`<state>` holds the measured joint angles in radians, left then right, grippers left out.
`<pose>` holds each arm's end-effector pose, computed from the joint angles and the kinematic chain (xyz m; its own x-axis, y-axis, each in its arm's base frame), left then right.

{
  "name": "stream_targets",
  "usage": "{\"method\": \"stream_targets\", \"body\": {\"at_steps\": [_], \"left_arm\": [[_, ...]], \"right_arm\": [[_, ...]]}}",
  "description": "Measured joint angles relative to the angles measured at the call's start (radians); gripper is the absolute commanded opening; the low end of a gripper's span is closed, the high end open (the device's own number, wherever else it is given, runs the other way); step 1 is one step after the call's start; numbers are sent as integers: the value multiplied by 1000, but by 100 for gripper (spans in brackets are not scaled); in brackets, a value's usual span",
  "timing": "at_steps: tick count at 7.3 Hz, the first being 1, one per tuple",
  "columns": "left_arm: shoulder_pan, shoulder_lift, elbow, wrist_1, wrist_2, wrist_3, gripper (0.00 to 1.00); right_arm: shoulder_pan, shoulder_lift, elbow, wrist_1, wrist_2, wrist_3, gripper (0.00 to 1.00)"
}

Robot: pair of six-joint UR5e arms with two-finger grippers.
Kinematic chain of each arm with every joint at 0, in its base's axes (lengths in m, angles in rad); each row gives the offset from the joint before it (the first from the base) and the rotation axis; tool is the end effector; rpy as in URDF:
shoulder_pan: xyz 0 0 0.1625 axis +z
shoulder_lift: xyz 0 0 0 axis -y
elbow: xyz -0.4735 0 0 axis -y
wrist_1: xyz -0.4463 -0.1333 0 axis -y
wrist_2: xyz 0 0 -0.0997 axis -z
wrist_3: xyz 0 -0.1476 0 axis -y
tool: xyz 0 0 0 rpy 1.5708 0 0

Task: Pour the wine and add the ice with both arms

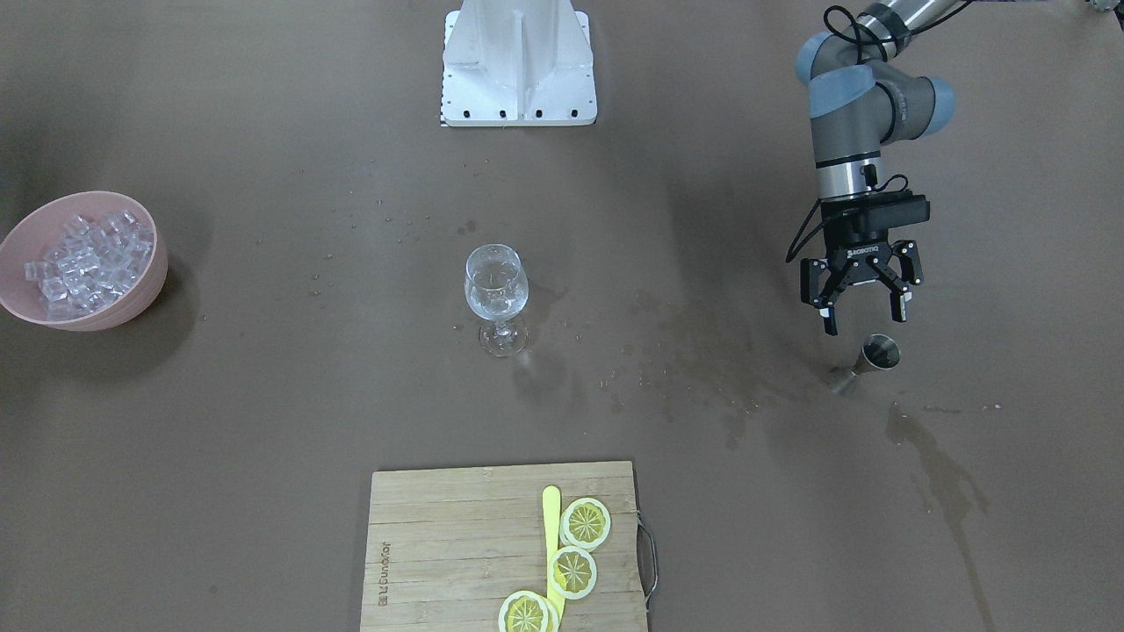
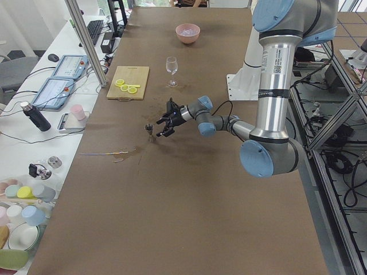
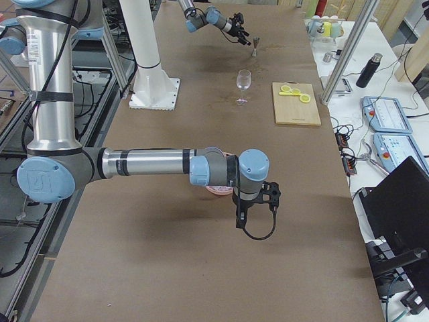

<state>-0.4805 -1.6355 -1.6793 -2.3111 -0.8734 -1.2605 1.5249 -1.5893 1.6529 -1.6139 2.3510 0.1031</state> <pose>0.4450 -0.4892 0.5483 0.7618 -0.1331 -0.6340 0.6013 0.5097 0.6154 0.0047 -0.5393 0.7104 0.7103 0.0560 0.7017 -0.0274 0.9983 -0.0520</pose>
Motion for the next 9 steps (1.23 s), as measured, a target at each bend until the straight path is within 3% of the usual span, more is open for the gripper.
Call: {"method": "stream_targets", "body": {"at_steps": [2, 9], "left_arm": [[31, -43, 67, -17, 53, -35, 98], [36, -50, 142, -75, 115, -49, 98]], "right_arm": [[0, 1, 0, 1, -3, 0, 100], [-4, 6, -3, 3, -7, -4, 100]]}}
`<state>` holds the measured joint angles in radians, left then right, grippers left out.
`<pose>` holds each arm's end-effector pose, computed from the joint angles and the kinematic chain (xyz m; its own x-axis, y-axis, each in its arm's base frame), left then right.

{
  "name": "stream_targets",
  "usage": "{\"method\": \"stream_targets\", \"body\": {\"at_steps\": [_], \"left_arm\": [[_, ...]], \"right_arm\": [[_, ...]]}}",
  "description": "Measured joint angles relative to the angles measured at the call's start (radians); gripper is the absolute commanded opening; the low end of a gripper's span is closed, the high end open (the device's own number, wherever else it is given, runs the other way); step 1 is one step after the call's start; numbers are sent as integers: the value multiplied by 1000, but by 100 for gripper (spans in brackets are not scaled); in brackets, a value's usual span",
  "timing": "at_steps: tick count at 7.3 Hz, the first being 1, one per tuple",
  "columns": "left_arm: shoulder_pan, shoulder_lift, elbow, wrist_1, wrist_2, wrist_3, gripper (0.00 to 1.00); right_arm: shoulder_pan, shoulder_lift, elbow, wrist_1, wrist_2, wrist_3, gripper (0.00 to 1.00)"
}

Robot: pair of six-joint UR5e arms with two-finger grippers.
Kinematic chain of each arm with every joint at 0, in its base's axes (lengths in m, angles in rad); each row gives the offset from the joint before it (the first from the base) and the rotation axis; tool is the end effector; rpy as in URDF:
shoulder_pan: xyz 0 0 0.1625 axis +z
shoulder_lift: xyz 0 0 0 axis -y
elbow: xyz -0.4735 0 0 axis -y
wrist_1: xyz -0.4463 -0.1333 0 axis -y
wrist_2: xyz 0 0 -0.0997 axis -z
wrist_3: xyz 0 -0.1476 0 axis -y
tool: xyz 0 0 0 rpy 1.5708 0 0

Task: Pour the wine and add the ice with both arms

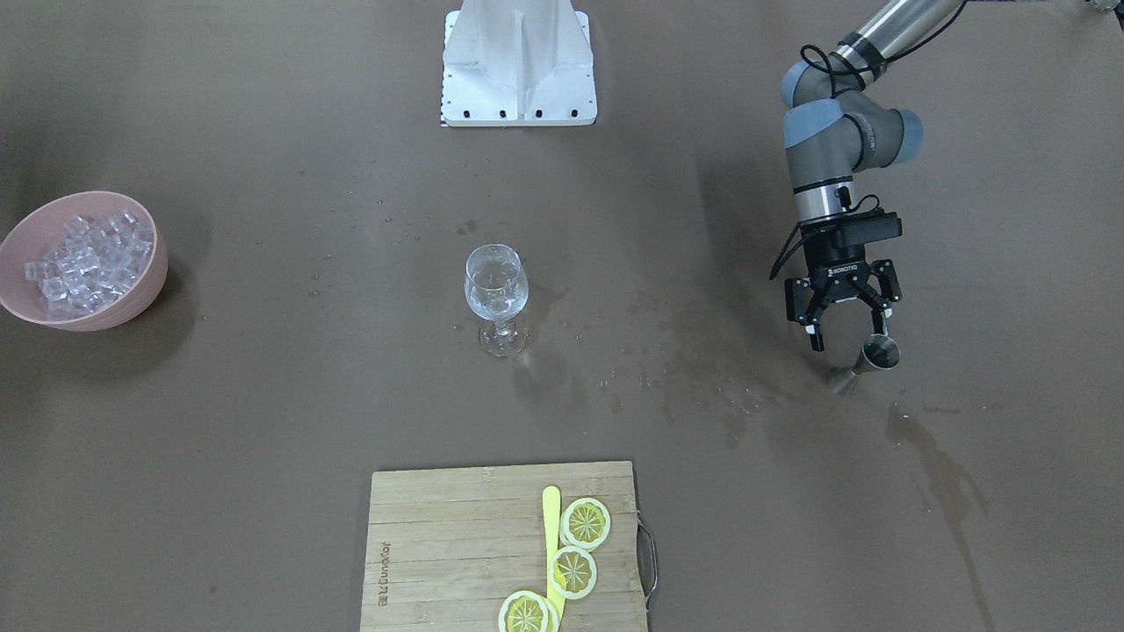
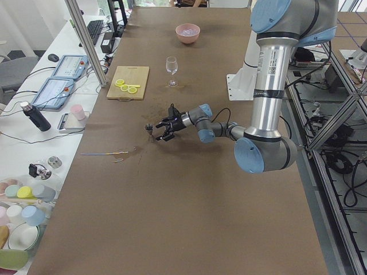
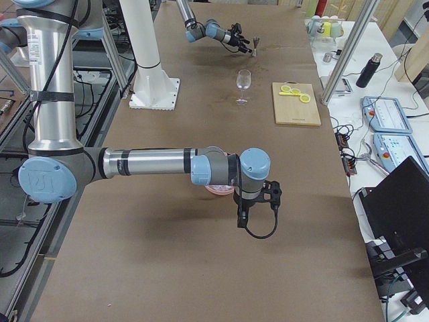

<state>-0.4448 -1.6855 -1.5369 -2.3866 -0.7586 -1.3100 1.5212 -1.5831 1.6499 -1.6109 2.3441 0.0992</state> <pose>0.4748 -0.4927 0.5824 0.7528 -0.1623 -0.6380 0.6352 0.4335 0.6392 0.0033 -0.5428 0.7091 0.7152 0.0450 0.6975 -0.0214 0.9989 -0.0426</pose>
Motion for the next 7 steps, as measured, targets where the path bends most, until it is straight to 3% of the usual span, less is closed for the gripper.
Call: {"method": "stream_targets", "body": {"at_steps": [7], "left_arm": [[-44, -48, 44, 9, 2, 3, 97]], "right_arm": [[-13, 2, -5, 0, -4, 2, 100]]}}
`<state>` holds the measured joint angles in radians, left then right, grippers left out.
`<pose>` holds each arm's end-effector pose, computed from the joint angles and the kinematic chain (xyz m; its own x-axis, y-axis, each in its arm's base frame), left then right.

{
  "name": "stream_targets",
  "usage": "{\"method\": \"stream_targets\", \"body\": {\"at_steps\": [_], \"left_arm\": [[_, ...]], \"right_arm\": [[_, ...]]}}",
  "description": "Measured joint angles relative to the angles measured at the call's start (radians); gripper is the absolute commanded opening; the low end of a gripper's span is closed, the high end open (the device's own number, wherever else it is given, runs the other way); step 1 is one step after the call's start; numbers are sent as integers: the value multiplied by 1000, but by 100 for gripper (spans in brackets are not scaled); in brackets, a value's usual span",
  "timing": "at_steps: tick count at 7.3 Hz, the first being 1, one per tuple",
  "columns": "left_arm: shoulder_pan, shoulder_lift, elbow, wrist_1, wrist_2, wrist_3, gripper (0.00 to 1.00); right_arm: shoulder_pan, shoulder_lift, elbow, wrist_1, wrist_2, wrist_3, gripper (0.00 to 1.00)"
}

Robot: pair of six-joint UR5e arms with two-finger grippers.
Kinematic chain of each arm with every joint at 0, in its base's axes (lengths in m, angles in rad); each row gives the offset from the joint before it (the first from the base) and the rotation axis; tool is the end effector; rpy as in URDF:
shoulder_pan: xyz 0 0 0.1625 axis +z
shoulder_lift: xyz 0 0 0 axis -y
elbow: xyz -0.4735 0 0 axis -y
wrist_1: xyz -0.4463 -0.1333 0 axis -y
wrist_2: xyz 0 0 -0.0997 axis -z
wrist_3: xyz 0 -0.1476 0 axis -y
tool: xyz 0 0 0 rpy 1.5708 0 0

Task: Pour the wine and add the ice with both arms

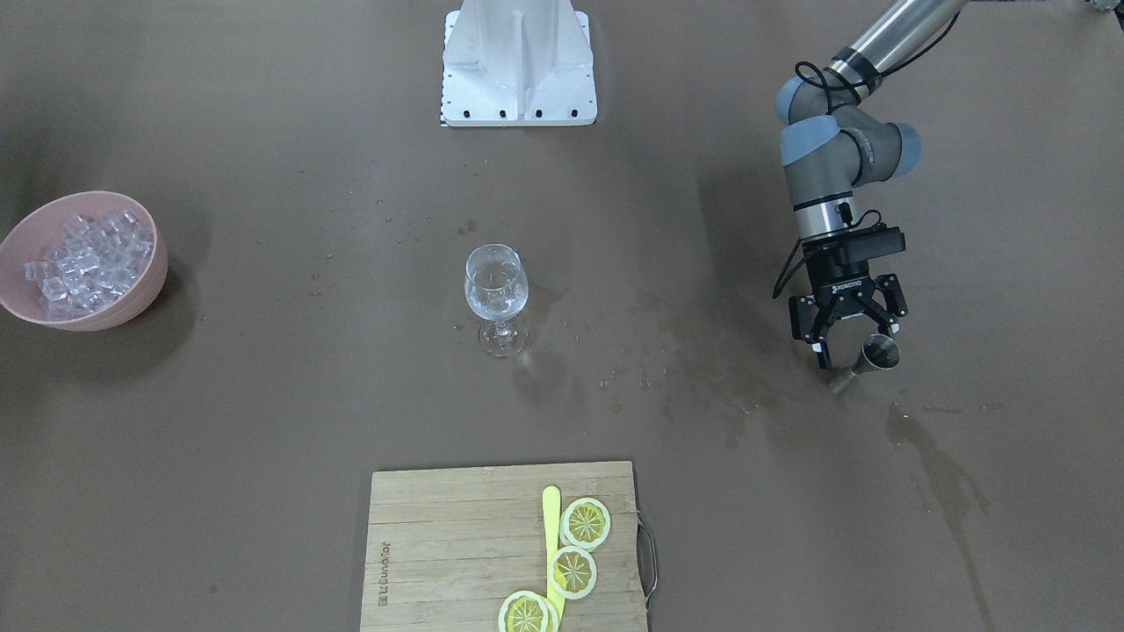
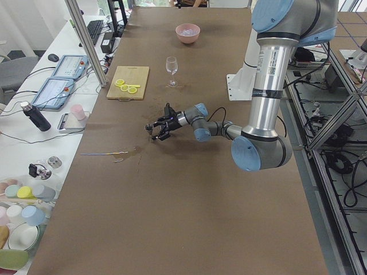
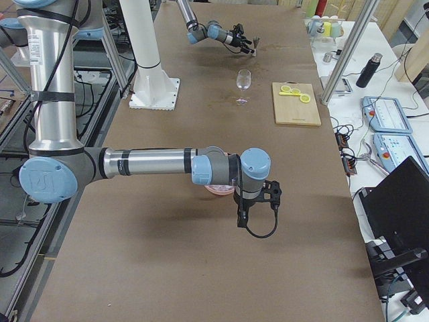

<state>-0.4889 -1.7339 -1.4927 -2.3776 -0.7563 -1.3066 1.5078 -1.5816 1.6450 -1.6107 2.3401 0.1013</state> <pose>0.4723 -0.5239 0.5778 0.7499 -0.1959 -0.6319 0.6487 0.4052 0.6442 -0.0036 -0.5433 0.7114 0.7186 0.0397 0.6943 -0.0098 0.9988 -0.0470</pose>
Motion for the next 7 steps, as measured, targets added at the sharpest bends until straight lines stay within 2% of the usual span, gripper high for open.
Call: {"method": "stream_targets", "body": {"at_steps": [5, 6, 7], "left_arm": [[-29, -53, 76, -5, -3, 1, 91], [-29, -53, 83, -7, -3, -2, 84], [-29, -53, 84, -9, -3, -4, 67]], "right_arm": [[-5, 1, -1, 0, -2, 0, 100], [-6, 1, -1, 0, -2, 0, 100], [-7, 3, -1, 0, -2, 0, 100]]}}
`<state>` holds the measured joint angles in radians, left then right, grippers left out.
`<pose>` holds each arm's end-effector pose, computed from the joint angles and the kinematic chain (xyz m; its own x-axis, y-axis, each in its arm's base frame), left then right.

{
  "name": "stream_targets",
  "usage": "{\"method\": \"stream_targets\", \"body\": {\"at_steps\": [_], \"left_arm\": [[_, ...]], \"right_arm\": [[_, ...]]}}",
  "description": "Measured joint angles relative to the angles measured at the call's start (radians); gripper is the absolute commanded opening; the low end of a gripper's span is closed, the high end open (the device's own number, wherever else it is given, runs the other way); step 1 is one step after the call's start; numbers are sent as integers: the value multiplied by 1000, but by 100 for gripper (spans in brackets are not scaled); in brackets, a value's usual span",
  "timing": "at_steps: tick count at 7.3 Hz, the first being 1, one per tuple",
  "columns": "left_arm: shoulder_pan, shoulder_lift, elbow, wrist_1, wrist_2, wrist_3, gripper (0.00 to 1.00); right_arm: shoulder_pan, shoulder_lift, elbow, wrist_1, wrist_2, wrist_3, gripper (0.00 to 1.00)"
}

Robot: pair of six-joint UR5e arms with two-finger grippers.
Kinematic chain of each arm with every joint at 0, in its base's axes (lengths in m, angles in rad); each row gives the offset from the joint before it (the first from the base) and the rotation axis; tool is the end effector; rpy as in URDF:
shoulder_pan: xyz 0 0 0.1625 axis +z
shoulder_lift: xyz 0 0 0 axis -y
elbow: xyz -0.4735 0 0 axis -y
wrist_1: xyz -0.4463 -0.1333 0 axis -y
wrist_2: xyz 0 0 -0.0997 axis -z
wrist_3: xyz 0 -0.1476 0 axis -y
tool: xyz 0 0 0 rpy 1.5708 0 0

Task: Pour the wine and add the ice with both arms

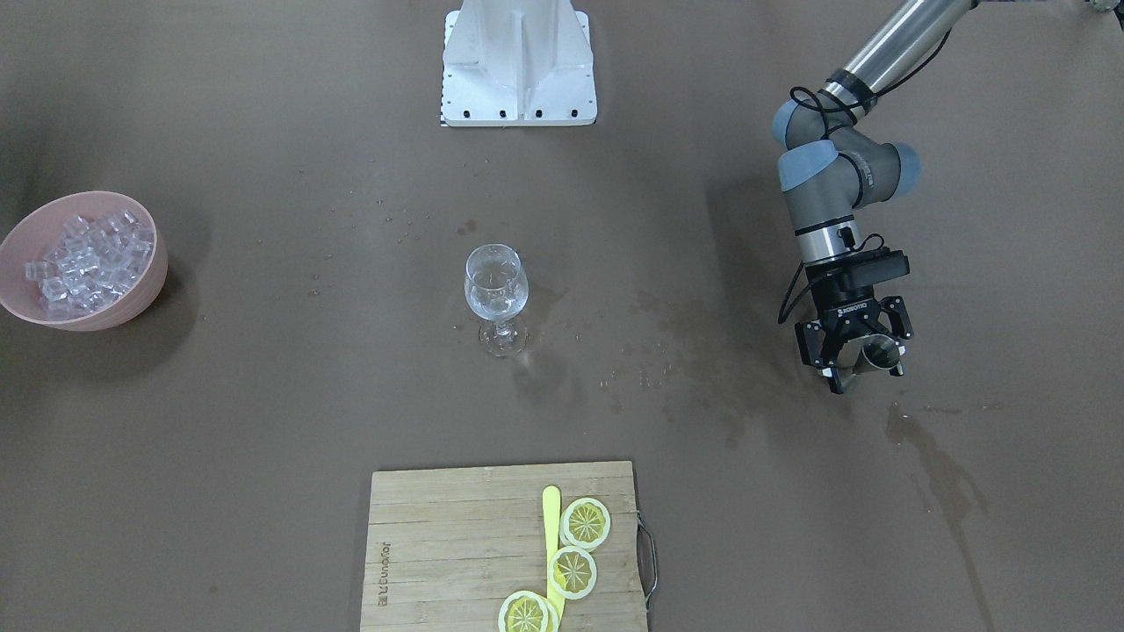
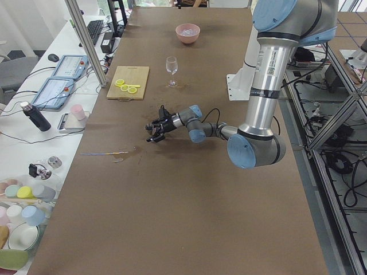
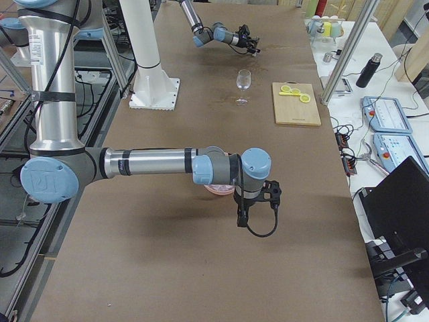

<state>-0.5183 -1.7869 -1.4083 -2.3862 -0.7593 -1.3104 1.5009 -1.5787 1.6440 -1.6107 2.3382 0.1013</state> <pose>0.4796 -0.5502 0.5905 0.7536 -0.2257 -0.6174 0.6501 0.3950 0.6491 -0.0072 -0.5448 0.7105 0.7201 0.0333 0.6931 -0.0030 0.9990 -0.0449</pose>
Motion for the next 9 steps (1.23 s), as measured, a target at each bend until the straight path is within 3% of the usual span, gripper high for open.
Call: {"method": "stream_targets", "body": {"at_steps": [3, 4, 7, 9], "left_arm": [[0, -1, 1, -1, 0, -4, 7], [1, 1, 2, -1, 0, -19, 0], [-3, 4, -29, 3, -2, -36, 0], [-5, 5, -101, 10, -3, 5, 0]], "right_arm": [[-3, 3, -3, 0, 0, 0, 100], [-5, 3, -3, 0, 0, 0, 100], [-9, 14, -5, 0, 0, 4, 100], [-13, 18, -9, 0, 0, 6, 100]]}}
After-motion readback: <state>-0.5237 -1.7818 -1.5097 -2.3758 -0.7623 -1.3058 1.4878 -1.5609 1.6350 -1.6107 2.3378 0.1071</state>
